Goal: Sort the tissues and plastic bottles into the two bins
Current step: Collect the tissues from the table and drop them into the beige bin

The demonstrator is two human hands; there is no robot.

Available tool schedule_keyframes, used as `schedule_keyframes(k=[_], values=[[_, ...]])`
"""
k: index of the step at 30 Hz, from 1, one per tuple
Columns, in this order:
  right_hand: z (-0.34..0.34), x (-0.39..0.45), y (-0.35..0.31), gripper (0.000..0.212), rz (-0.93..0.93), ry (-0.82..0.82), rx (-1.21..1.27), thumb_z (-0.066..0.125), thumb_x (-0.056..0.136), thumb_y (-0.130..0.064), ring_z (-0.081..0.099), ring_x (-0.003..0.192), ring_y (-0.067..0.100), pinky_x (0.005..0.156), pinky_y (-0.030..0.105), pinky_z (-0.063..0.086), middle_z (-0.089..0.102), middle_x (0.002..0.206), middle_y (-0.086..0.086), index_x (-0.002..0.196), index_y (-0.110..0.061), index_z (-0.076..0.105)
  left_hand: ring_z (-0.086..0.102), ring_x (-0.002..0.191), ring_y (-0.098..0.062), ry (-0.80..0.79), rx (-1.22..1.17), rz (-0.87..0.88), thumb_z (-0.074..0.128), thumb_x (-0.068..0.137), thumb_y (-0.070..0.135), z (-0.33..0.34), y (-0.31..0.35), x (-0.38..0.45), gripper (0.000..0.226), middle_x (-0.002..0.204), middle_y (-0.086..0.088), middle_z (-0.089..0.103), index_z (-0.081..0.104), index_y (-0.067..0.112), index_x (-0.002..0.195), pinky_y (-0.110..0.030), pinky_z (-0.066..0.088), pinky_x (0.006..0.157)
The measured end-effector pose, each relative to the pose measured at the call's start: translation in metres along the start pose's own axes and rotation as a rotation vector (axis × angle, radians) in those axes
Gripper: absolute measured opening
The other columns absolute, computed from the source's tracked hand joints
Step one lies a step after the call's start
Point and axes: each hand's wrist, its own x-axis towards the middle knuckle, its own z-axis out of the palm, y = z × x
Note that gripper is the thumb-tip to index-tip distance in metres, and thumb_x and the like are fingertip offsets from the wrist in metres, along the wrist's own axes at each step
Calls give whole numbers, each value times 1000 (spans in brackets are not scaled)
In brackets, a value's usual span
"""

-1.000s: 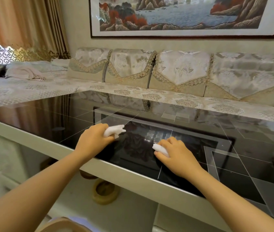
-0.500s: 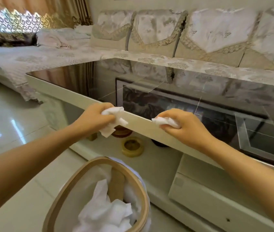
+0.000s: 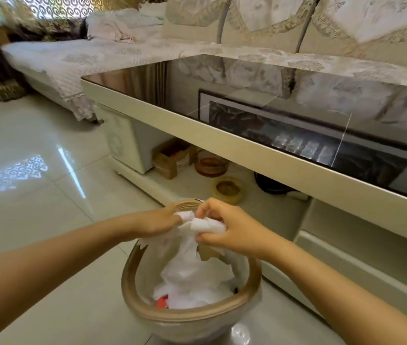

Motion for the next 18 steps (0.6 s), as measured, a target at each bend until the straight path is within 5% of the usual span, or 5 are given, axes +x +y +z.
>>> schedule_keyframes(k=[3,8,13,16,18], values=[[4,-7,6,30,17,-37,19,74,77,-31,61,92,5,80,30,56,63,104,-13,101,-36,58,55,109,-18,5,191,-110,56,80,44,4,-3,8,65,133,-2,52,33,30,139,-35,46,97],[6,-13,15,36,44,-65,-46,73,78,-35,55,105,-6,92,19,47,63,111,-20,113,-33,64,54,113,-18,-34,375,-129,62,85,45,9,2,21,57,134,1,52,43,30,137,-30,46,95],[11,-16,22,25,36,-52,-72,68,82,-37,50,117,-7,101,27,43,67,112,-18,106,-32,69,55,111,-14,-100,547,-132,51,91,51,10,6,21,43,128,5,59,58,30,127,-30,45,95],[8,-19,26,24,31,-126,-297,59,88,-43,35,123,-15,107,25,31,59,125,-18,109,-35,67,56,110,-17,-166,797,-132,42,94,51,20,3,21,42,124,5,61,60,29,124,-33,46,92],[2,-23,30,26,14,-163,-434,55,89,-44,41,122,-7,103,24,33,58,125,-19,112,-36,65,57,109,-19,-196,966,-123,38,95,47,27,-1,21,40,122,4,62,60,28,123,-32,44,86]])
